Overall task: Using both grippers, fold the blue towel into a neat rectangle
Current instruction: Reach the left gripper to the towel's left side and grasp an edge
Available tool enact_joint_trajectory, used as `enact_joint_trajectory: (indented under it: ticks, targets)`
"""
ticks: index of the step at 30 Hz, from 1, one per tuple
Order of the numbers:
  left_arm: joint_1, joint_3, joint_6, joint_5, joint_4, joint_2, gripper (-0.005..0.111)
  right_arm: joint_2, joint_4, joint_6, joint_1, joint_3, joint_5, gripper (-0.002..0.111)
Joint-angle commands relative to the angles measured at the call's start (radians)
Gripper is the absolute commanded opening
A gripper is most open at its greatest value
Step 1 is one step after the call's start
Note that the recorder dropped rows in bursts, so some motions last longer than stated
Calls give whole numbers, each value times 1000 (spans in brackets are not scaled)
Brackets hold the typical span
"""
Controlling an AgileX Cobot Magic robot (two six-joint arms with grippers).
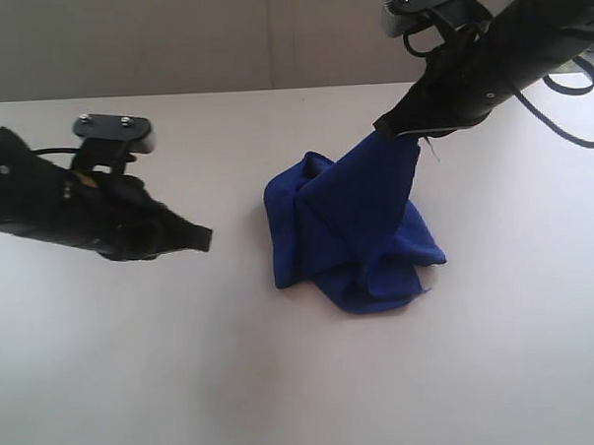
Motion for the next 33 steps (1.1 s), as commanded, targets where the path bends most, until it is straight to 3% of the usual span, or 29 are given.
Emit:
enact_joint_trajectory:
  ticks: [1, 6, 8, 13, 16, 33]
  targets:
    - [-82, -114, -14, 7, -29, 129, 0, -1, 4, -2, 0, -2, 4, 0]
    - [-157, -195, -14, -5, -29, 211, 3, -1, 4, -2, 0, -2, 7, 0]
    - [-172, -215, -14, -13, -29, 233, 12, -1, 4, -2, 0, -2, 14, 0]
    - [-181, -244, -33, -28, -48, 269, 46, -1, 4, -2, 0, -2, 29, 0]
    - [-181, -250, -38, -26, -48, 280, 57, -1, 4, -2, 0, -2, 27, 0]
    - [-234, -250, -62, -92, -46, 366, 59, -1, 4, -2, 0, -2, 23, 0]
